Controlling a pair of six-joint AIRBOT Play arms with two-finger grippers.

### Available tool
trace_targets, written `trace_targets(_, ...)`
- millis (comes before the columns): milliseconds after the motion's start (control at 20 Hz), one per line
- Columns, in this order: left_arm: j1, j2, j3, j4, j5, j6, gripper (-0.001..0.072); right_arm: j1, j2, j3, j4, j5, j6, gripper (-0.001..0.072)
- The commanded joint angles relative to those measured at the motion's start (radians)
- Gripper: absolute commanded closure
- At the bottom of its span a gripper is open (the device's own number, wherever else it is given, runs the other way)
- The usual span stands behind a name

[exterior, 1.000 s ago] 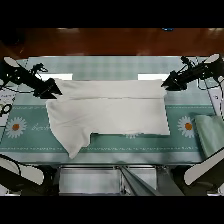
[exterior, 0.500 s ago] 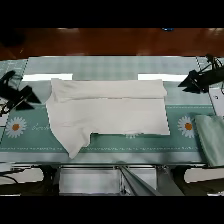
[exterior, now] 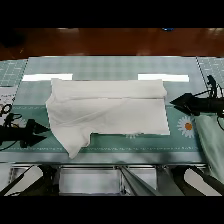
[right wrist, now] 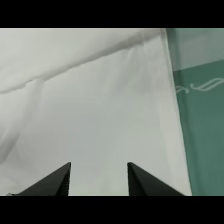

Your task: Fold the shirts.

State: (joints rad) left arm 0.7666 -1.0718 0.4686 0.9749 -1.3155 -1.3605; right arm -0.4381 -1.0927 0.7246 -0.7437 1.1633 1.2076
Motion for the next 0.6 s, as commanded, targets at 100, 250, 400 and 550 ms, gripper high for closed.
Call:
trace_targets(100, -0.093, -0.011, -0.06, 0.041, 0.011, -0.003, 0.0199, -0.001, 0.049, -0.066, 0.034, -0.005, -0.025, 0.0298)
trace_targets(250, -0.159, -0.058, -0.06, 0.004, 0.053, -0.002, 0.0199, -0.001, 0.049, -0.066, 0.035, -0.005, -0.024, 0.0298)
trace_targets(400, -0.222, -0.064, -0.06, -0.077, 0.166, -0.001, 0.02, -0.001, 0.049, -0.066, 0.035, -0.002, -0.024, 0.0298)
trace_targets(550, -0.278, -0.066, -0.06, -0.123, 0.236, -0.002, 0.02, -0.001, 0.049, -0.066, 0.035, -0.001, -0.023, 0.0298)
